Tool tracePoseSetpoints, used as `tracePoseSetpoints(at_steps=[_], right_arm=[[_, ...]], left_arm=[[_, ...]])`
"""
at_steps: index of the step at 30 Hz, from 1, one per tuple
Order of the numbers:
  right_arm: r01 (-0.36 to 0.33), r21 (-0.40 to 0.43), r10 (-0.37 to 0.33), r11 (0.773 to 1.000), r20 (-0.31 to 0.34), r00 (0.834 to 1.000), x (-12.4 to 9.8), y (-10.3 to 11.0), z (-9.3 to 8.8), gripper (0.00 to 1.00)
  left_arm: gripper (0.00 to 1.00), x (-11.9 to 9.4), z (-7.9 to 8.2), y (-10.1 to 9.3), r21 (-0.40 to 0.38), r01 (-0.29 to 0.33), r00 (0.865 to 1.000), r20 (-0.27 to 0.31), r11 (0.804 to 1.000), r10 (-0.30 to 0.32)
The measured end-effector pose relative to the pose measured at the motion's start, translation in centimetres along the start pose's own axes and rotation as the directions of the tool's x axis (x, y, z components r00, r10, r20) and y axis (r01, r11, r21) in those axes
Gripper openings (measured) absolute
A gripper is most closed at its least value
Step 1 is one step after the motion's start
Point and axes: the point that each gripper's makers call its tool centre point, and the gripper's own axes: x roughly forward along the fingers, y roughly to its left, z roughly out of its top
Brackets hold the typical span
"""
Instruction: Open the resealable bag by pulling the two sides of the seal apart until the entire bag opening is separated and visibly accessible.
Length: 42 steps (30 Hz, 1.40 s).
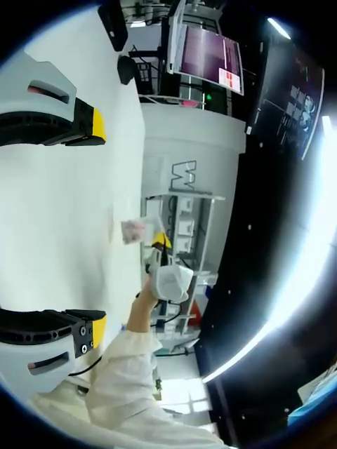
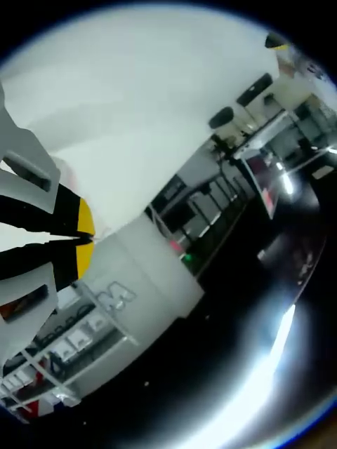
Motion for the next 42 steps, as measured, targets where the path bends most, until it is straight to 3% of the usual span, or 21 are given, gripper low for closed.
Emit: tracePoseSetpoints(at_steps=[9,42], right_arm=[[-0.008,0.008,0.008,1.000,0.030,1.000,-1.0,-0.2,0.9,0.00],[-0.011,-0.019,0.012,1.000,0.066,0.998,-4.4,-0.1,1.1,0.00]], left_arm=[[0.96,0.1,0.2,0.0,0.002,0.002,1.000,0.002,1.000,-0.002],[0.96,0.2,-0.2,-0.2,0.007,0.006,1.000,-0.006,1.000,-0.006]])
